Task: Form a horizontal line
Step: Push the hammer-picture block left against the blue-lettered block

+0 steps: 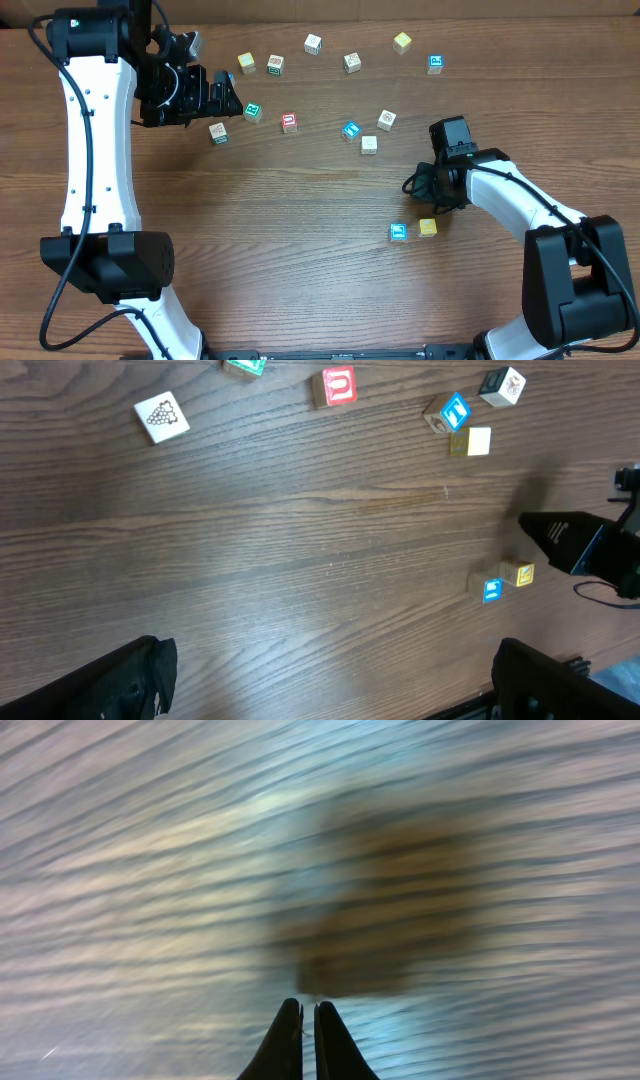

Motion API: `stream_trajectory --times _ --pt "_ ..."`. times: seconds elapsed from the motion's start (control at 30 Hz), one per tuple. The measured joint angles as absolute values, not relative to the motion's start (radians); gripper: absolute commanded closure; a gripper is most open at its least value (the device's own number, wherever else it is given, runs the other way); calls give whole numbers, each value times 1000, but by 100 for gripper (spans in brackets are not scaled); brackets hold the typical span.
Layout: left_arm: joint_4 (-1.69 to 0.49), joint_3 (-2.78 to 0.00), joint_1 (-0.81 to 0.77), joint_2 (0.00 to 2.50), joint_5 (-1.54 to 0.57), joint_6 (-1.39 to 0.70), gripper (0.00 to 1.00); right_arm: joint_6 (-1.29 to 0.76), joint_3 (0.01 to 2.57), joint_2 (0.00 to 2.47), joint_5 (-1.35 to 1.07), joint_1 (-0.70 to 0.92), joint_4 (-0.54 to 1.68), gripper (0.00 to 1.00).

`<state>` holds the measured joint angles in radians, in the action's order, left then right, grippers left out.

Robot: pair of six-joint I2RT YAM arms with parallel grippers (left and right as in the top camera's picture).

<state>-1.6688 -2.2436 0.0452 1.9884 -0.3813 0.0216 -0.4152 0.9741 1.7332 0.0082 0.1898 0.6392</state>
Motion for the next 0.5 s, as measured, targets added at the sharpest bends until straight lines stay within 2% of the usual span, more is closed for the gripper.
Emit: stream_trajectory --times 0.3,0.5 --pt "-1668 -2244 45 1988 -381 22 0 -442 974 1733 145 189 753 96" --pt "-1668 -2244 45 1988 -381 22 1 -445 974 1733 184 187 854 92"
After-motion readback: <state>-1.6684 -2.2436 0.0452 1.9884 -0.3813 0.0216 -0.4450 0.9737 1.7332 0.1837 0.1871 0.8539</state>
